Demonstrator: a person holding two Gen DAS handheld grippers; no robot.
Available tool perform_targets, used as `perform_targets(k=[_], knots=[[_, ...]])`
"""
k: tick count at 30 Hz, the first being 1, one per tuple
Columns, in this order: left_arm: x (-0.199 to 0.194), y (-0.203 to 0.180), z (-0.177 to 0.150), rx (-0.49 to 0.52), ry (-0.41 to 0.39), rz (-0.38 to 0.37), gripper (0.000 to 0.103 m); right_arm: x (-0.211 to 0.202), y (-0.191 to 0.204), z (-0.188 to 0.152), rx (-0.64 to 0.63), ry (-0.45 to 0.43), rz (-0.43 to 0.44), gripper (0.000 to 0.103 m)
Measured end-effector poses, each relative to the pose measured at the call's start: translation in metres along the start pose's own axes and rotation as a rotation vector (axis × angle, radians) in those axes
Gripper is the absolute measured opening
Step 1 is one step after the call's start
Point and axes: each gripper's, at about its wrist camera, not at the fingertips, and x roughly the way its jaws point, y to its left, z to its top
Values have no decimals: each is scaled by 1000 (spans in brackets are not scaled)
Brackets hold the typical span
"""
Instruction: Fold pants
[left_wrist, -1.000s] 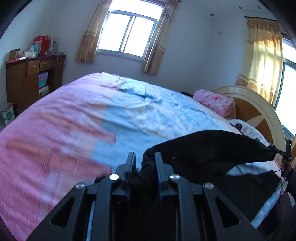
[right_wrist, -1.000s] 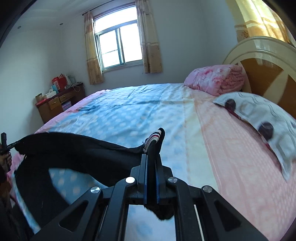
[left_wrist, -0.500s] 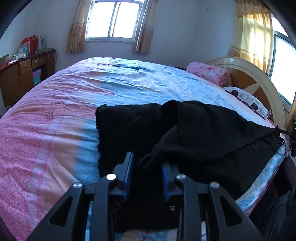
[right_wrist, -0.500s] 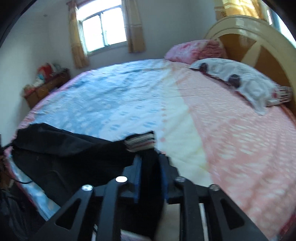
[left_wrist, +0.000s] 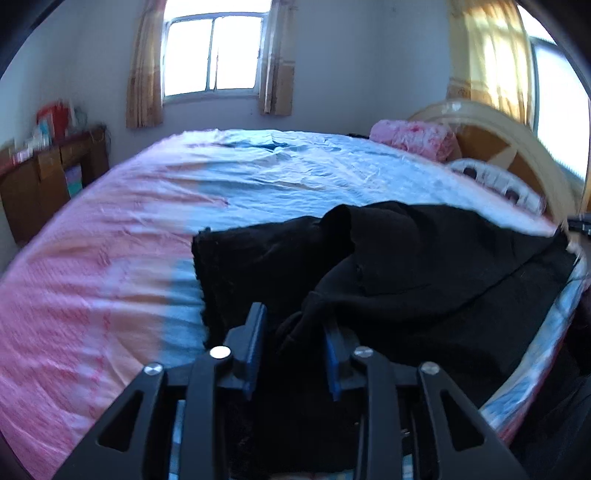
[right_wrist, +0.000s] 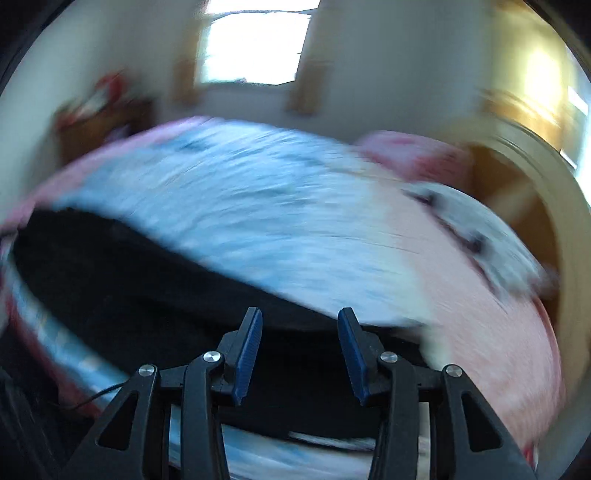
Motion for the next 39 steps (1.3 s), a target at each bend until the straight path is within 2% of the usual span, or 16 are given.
perform_targets(k=[3,5,8,11,17,20,23,25,29,31,34,37,39], knots=[[-4,-8,1,72,-4,26,39,44,76,16,-177,36,104,45],[-8,-9,0,87,-10,31,39,66,117,22,-294,60,126,45],[-10,-13,-3,134,-12,38,39,92,171,22,-452,78,141,45],[-8,-16,-5,186,-11,54,37,113,206,15,-612,77,78,45],[-5,-20,-4,234,-1,23,29,121,194,16,-582,95,107,44],[-1,-20,-5,233,8,13,29,122,179,12,-557,130,133,31],[1,-20,-7,216,10,5,29,127,170,5,-550,154,134,30],[3,-21,-8,212,16,7,29,128,167,-1,-540,157,155,25],[2,-23,-7,218,25,14,29,116,171,-13,-597,144,162,24],[3,-24,-8,215,38,10,29,112,172,-18,-630,142,132,24],[8,-22,-8,189,51,14,28,115,169,-18,-602,135,119,24],[6,-25,-5,185,47,10,15,112,165,-11,-550,144,144,9],[0,-27,-3,196,35,11,13,108,165,-13,-555,137,145,3]])
